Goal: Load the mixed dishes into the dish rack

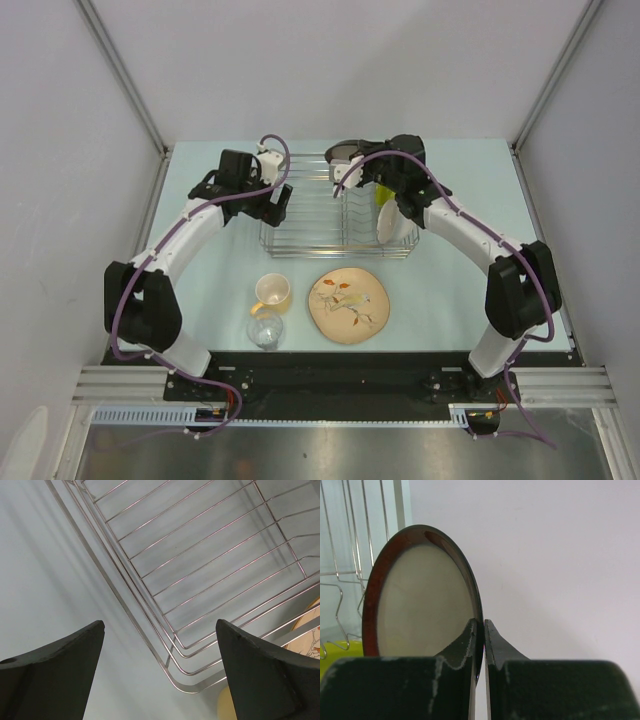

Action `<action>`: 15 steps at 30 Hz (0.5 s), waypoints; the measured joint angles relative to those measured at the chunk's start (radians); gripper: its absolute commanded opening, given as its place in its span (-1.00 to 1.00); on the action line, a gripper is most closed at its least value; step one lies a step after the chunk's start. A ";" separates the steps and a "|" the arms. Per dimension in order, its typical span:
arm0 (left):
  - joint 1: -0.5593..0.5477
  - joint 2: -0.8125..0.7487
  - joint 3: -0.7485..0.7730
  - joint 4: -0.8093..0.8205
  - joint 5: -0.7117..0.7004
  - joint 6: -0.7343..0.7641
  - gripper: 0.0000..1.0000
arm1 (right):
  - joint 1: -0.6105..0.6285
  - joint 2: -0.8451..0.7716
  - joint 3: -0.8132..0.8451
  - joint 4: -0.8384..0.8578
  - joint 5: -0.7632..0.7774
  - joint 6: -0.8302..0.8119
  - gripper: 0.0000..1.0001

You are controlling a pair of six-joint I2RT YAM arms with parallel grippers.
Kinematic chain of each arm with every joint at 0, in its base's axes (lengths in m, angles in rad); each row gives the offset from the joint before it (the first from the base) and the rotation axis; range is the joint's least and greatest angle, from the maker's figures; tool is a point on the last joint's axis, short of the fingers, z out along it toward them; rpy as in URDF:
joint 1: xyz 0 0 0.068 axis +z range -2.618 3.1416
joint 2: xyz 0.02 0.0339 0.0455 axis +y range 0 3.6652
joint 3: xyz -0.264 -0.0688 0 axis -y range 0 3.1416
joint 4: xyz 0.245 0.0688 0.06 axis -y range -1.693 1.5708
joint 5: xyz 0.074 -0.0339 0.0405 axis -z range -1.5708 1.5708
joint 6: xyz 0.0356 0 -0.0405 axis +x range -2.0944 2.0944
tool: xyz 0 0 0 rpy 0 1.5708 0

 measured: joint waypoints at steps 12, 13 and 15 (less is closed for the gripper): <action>0.000 0.000 0.000 0.000 -0.004 -0.008 0.97 | -0.007 -0.003 -0.014 -0.014 -0.043 0.001 -1.00; 0.000 0.000 0.000 0.000 -0.004 -0.008 0.97 | -0.006 -0.003 -0.014 -0.015 -0.044 0.001 -1.00; 0.000 0.000 -0.002 0.000 -0.004 -0.008 0.97 | -0.006 -0.003 -0.014 -0.017 -0.046 0.001 -1.00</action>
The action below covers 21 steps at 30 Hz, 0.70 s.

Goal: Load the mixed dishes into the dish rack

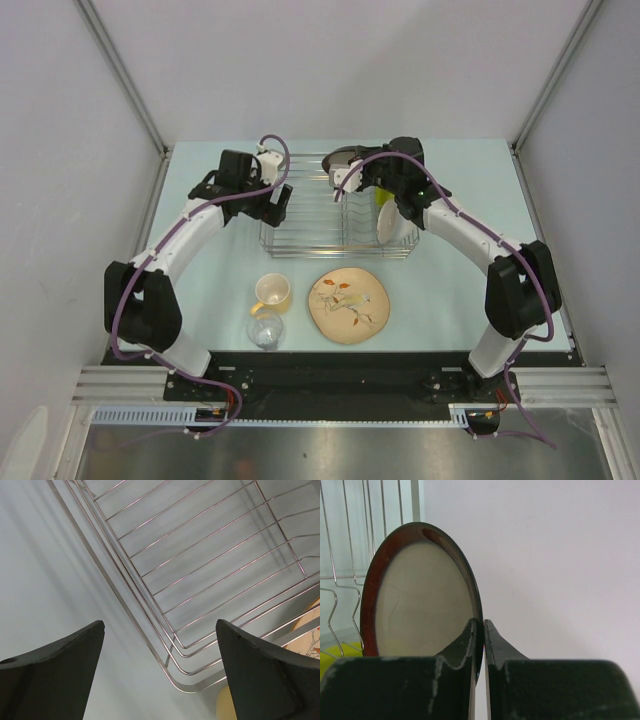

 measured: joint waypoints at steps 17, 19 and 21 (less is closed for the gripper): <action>0.000 0.000 -0.021 0.013 0.000 0.000 0.97 | -0.004 0.031 0.000 0.014 -0.022 0.037 -1.00; 0.000 0.000 -0.021 0.016 0.000 0.000 0.97 | -0.005 0.050 0.000 0.014 -0.021 0.042 -1.00; 0.000 0.000 -0.021 0.018 0.000 0.000 0.97 | -0.006 0.073 0.000 0.013 -0.017 0.046 -1.00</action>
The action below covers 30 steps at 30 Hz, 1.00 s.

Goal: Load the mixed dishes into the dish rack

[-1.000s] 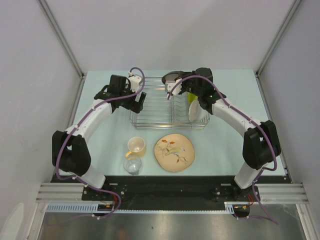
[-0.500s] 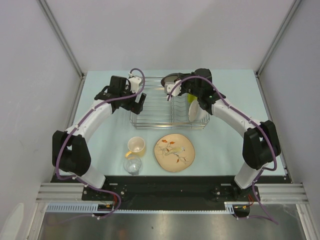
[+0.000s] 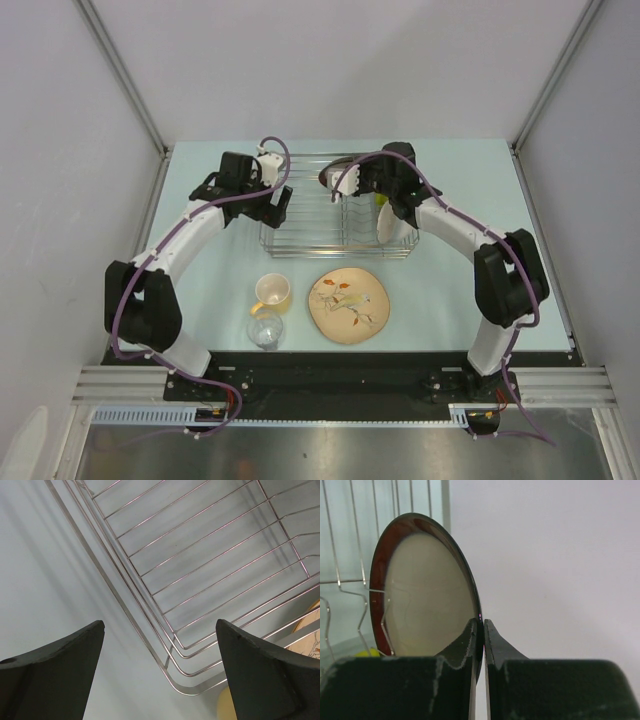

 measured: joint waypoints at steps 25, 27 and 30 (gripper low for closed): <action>0.000 -0.011 -0.018 0.008 0.000 0.000 0.98 | -0.007 0.040 -0.005 0.119 0.204 0.281 -0.40; 0.001 -0.024 -0.024 0.008 -0.001 0.000 0.98 | -0.004 0.022 -0.010 0.096 0.225 0.310 -0.35; 0.002 -0.045 -0.029 0.009 -0.001 0.000 0.98 | 0.010 -0.008 -0.016 0.056 0.268 0.338 -0.26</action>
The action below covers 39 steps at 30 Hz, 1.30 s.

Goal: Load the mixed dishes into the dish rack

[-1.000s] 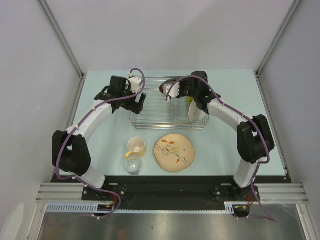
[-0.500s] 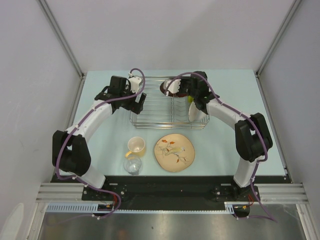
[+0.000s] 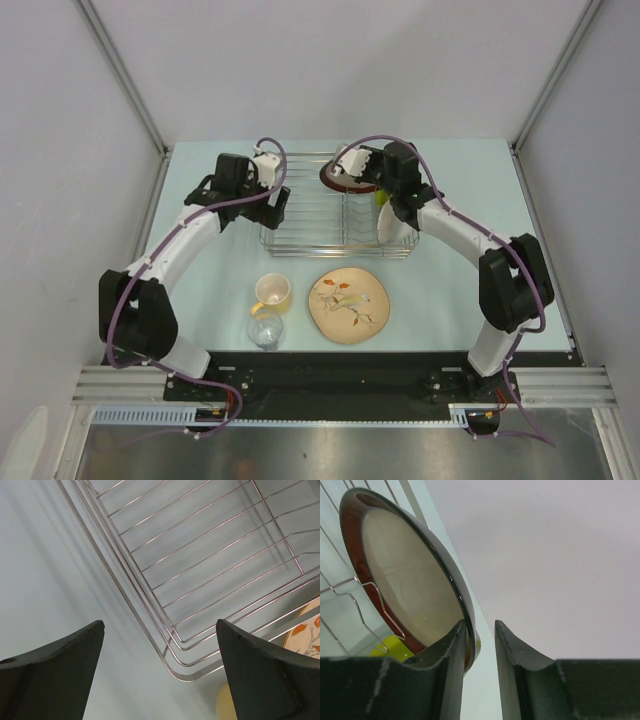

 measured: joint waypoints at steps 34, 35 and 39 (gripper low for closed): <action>-0.321 -0.290 -0.141 -0.110 -0.166 0.299 0.99 | 0.180 -0.874 -0.426 -0.920 -0.020 1.519 0.07; -0.373 -0.306 -0.160 -0.116 -0.183 0.310 1.00 | 0.171 -0.901 -0.471 -0.917 -0.039 1.571 0.08; -0.481 -0.312 -0.192 -0.129 -0.237 0.333 0.99 | 0.133 -0.932 -0.624 -0.880 -0.113 1.752 0.15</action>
